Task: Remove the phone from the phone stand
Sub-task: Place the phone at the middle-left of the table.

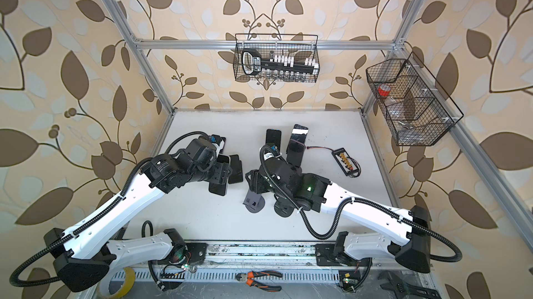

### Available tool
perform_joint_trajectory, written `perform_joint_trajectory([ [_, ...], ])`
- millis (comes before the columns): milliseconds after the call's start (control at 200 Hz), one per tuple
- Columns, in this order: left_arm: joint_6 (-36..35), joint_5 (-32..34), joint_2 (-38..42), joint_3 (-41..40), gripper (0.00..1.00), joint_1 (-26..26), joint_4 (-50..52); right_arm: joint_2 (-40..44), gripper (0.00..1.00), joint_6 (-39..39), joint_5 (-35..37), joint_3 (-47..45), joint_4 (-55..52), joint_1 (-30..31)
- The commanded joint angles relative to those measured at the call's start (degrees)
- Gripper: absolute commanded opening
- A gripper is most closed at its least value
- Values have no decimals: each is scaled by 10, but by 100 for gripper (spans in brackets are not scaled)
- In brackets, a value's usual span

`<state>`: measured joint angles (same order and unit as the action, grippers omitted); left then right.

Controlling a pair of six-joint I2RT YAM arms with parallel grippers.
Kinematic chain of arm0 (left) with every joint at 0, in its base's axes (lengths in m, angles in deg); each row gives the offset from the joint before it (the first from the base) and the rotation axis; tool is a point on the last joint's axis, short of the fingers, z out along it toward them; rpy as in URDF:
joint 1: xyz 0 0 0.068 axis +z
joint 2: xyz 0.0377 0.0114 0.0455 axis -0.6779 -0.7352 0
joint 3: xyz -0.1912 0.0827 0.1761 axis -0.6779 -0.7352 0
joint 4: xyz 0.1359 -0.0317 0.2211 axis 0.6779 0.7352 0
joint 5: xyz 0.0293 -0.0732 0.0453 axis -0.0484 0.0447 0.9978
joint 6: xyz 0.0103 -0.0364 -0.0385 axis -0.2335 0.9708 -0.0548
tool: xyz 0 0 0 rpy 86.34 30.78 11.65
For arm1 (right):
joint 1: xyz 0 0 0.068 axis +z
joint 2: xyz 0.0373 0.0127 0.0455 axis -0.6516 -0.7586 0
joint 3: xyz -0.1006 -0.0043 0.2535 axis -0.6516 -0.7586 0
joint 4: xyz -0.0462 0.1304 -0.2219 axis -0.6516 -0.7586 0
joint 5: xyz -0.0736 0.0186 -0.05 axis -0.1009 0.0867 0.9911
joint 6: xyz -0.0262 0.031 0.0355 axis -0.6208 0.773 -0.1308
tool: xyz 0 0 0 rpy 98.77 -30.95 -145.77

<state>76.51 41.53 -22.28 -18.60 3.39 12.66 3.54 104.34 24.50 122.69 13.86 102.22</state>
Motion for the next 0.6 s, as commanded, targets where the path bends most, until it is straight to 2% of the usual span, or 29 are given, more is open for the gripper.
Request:
perform_joint_trajectory([
  [0,-12,3,20,2,62,7,5,1,64,10,-3,1,9,6],
  [325,-24,3,28,-30,60,30,-7,-13,64,11,-9,3,23,15],
  [595,-63,9,15,-55,59,88,-21,-26,64,3,-17,0,30,16],
])
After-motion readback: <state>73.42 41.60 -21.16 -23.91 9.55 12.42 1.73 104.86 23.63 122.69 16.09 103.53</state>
